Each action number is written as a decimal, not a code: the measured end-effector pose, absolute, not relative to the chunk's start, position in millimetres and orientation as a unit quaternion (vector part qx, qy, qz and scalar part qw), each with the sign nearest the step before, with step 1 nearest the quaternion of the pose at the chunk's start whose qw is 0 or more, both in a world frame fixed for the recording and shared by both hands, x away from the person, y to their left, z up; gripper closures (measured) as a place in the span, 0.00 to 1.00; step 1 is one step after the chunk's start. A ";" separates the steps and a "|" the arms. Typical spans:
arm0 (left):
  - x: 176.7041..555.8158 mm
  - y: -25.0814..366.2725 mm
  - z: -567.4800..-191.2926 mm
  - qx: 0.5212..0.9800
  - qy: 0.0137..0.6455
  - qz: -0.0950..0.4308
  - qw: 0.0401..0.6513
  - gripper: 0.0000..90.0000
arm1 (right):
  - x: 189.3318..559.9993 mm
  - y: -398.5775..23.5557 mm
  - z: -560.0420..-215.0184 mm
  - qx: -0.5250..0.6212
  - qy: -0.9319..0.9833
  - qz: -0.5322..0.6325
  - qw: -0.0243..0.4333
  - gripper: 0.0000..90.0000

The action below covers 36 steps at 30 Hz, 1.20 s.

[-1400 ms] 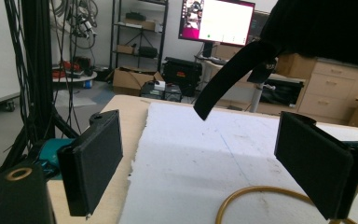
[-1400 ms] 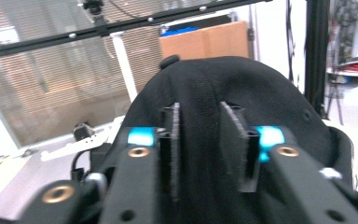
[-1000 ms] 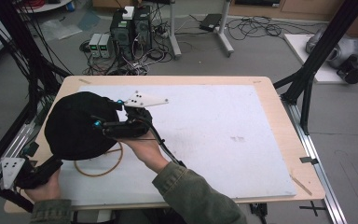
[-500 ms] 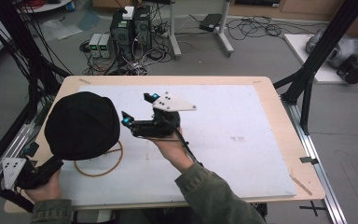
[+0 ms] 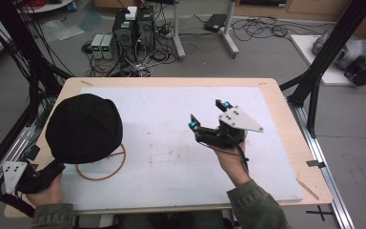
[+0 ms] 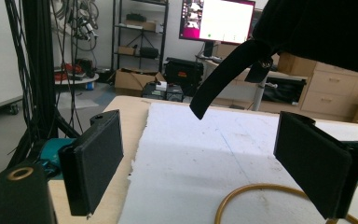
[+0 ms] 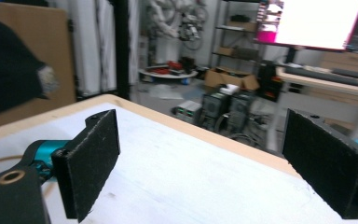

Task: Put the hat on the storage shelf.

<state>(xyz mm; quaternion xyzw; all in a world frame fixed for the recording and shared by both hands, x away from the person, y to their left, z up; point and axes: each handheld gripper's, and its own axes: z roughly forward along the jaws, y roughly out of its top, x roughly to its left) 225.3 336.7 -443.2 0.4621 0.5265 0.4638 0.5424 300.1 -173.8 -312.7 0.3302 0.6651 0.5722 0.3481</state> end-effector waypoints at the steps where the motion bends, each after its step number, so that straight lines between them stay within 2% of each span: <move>1: 225.3 336.7 -443.2 0.462 0.527 0.463 0.542 0.18 | 298.1 -181.4 -313.1 0.333 0.663 0.570 0.353 0.12; 3: 225.6 336.8 -443.5 0.462 0.527 0.463 0.542 0.18 | 292.5 -201.4 -315.9 0.349 0.655 0.565 0.360 0.12; 11: 224.7 337.8 -443.7 0.461 0.529 0.462 0.542 0.18 | 281.4 -239.0 -330.4 0.383 0.637 0.557 0.371 0.12; 20: 224.3 337.5 -443.8 0.460 0.531 0.460 0.543 0.18 | 275.8 -278.2 -368.1 0.441 0.610 0.550 0.362 0.12; 27: 224.0 339.6 -445.0 0.458 0.536 0.456 0.543 0.18 | 279.1 -292.0 -399.8 0.470 0.596 0.543 0.360 0.12; 36: 223.6 339.5 -445.3 0.460 0.537 0.452 0.544 0.18 | 279.6 -301.4 -417.2 0.484 0.589 0.527 0.375 0.12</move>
